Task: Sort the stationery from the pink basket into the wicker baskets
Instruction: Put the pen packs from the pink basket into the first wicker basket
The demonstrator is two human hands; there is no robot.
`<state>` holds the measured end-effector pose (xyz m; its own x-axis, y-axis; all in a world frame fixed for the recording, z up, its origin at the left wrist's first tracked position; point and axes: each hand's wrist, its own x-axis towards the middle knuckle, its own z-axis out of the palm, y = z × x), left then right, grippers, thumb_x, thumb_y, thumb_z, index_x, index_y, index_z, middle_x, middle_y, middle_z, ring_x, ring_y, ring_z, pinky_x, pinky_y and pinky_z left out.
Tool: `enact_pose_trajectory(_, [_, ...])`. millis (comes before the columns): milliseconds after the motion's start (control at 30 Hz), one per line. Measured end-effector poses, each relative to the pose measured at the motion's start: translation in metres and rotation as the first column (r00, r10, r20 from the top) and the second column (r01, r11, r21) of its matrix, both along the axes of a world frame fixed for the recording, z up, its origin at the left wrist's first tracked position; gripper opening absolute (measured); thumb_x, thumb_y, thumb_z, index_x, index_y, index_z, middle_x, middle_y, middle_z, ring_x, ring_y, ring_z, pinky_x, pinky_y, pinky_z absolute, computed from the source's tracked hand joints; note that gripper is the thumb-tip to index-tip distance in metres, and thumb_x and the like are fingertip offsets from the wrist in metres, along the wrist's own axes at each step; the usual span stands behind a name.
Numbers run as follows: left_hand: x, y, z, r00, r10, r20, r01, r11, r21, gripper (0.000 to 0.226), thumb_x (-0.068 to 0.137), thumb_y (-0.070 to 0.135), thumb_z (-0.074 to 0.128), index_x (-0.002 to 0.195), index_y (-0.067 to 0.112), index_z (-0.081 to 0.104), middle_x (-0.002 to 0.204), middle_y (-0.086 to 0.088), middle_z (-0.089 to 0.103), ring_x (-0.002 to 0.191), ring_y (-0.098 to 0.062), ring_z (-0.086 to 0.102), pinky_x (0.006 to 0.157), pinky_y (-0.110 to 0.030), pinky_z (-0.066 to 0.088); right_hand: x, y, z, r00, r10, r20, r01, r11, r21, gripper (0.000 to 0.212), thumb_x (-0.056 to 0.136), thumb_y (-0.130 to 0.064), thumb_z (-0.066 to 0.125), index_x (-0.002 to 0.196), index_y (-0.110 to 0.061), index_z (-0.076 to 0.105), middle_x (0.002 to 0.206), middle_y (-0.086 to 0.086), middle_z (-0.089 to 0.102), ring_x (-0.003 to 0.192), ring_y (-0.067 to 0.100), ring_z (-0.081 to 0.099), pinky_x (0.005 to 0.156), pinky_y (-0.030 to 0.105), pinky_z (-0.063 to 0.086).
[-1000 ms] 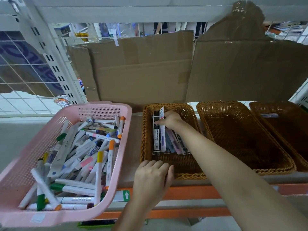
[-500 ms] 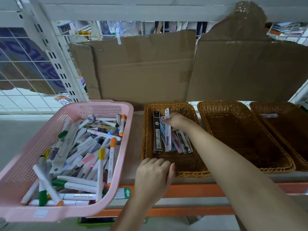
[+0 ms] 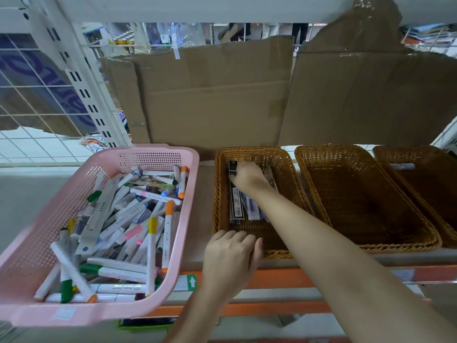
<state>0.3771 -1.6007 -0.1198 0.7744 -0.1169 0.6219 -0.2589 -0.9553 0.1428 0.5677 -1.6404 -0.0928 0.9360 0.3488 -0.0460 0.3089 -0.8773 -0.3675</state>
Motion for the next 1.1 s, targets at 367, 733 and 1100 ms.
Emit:
enact_pose_trajectory(367, [0.002, 0.0, 0.0, 1.0, 0.002, -0.009, -0.002, 1.0, 0.007, 0.038, 0.09, 0.029, 0.044, 0.054, 0.021, 0.055, 0.051, 0.008, 0.053, 0.047, -0.01, 0.05, 0.051, -0.021, 0.034, 0.0, 0.018, 0.009, 1.0, -0.023, 0.004, 0.023, 0.982, -0.188, 0.019, 0.09, -0.009, 0.053, 0.105, -0.004, 0.063, 0.11, 0.012, 0.061, 0.101, 0.029, 0.058, 0.07, 0.031, 0.046])
enact_pose_trajectory(733, [0.0, 0.001, 0.002, 1.0, -0.011, -0.003, 0.011, 1.0, -0.007, 0.039, 0.091, 0.028, 0.043, 0.054, 0.021, 0.055, 0.052, 0.008, 0.054, 0.048, -0.011, 0.051, 0.052, -0.023, 0.035, 0.016, -0.018, 0.021, 0.842, -0.152, -0.518, 0.447, 0.734, 0.511, 0.031, 0.091, -0.002, 0.057, 0.12, 0.005, 0.052, 0.119, 0.02, 0.056, 0.087, 0.024, 0.06, 0.05, 0.022, 0.053])
enact_pose_trajectory(1100, [0.001, 0.002, -0.001, 0.999, -0.029, -0.037, 0.03, 1.0, 0.01, 0.038, 0.09, 0.028, 0.044, 0.055, 0.021, 0.056, 0.053, 0.007, 0.055, 0.048, -0.012, 0.052, 0.052, -0.023, 0.036, 0.008, -0.019, -0.006, 0.983, -0.185, -0.006, 0.183, 0.969, 0.168, 0.019, 0.093, -0.016, 0.055, 0.102, -0.003, 0.065, 0.105, 0.012, 0.064, 0.095, 0.025, 0.06, 0.075, 0.028, 0.047])
